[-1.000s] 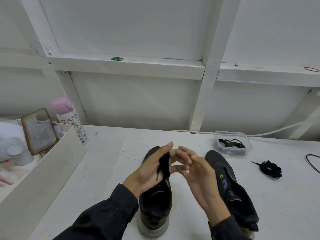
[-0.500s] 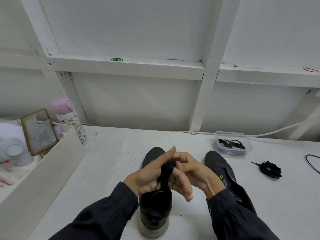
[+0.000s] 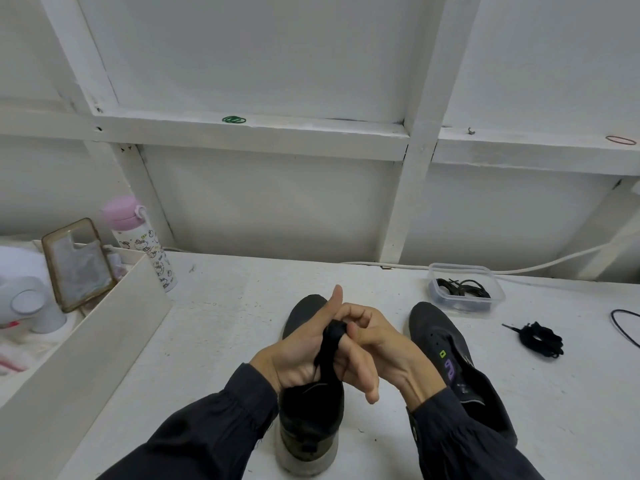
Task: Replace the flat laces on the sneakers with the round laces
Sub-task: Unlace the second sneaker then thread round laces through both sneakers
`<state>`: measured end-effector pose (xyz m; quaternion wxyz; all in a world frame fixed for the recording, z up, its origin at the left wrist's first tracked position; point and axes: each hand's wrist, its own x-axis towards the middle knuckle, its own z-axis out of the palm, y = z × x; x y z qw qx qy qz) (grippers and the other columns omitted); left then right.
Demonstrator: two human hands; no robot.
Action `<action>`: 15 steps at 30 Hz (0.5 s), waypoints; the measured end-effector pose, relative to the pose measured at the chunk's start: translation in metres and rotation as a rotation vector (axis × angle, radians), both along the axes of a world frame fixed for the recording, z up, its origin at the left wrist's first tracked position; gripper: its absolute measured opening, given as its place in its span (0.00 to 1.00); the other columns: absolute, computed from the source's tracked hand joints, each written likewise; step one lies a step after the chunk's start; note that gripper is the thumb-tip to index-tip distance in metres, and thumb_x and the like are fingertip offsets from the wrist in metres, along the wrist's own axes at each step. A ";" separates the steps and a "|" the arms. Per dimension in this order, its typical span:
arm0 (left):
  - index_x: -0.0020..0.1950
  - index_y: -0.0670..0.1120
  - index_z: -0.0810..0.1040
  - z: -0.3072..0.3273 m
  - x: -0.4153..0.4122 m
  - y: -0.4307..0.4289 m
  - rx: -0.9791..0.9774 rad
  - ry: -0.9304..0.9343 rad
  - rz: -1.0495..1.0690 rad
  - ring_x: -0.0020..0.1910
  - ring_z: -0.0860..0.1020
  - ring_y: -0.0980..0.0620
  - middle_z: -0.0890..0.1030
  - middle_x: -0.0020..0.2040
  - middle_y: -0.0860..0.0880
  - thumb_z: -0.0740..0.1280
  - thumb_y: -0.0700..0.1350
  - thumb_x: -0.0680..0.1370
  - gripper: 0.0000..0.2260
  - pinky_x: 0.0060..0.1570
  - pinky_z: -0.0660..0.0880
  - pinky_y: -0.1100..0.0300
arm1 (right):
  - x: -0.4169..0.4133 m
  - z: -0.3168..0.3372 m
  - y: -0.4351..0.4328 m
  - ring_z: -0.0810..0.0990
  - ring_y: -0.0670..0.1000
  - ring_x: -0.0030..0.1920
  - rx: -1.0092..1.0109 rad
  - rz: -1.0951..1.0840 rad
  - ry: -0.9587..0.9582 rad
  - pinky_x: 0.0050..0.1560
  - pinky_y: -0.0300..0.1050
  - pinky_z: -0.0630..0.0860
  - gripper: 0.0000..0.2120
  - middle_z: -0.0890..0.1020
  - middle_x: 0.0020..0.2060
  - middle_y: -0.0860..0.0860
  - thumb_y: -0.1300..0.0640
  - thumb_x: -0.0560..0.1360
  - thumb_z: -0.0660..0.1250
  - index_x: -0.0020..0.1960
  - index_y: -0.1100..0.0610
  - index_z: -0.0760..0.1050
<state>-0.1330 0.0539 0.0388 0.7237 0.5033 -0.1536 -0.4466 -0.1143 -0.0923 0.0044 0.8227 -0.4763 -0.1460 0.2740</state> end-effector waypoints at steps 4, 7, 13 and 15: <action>0.51 0.36 0.79 0.002 -0.004 -0.001 0.002 0.069 0.061 0.38 0.83 0.53 0.82 0.29 0.46 0.55 0.75 0.68 0.42 0.45 0.78 0.62 | -0.004 0.001 0.001 0.82 0.50 0.36 -0.007 -0.056 -0.037 0.42 0.41 0.79 0.19 0.82 0.33 0.53 0.49 0.56 0.84 0.40 0.58 0.82; 0.43 0.44 0.86 0.006 -0.006 -0.002 -0.012 0.018 0.020 0.39 0.83 0.54 0.83 0.31 0.47 0.58 0.77 0.65 0.38 0.49 0.78 0.62 | -0.006 -0.001 0.000 0.81 0.52 0.38 -0.026 -0.126 -0.086 0.44 0.42 0.78 0.19 0.81 0.36 0.54 0.49 0.58 0.84 0.39 0.59 0.80; 0.29 0.41 0.84 0.006 -0.003 -0.005 0.082 -0.046 0.086 0.37 0.82 0.48 0.82 0.30 0.44 0.48 0.66 0.76 0.37 0.47 0.77 0.60 | -0.012 -0.009 0.000 0.78 0.51 0.39 -0.112 -0.284 -0.184 0.45 0.43 0.76 0.18 0.78 0.36 0.55 0.46 0.64 0.80 0.40 0.57 0.76; 0.26 0.40 0.82 0.002 -0.002 -0.006 0.102 -0.042 0.154 0.35 0.81 0.46 0.80 0.27 0.42 0.51 0.63 0.78 0.36 0.48 0.77 0.57 | -0.012 -0.014 0.002 0.76 0.51 0.39 -0.175 -0.376 -0.201 0.44 0.43 0.74 0.21 0.76 0.36 0.56 0.45 0.65 0.79 0.41 0.60 0.74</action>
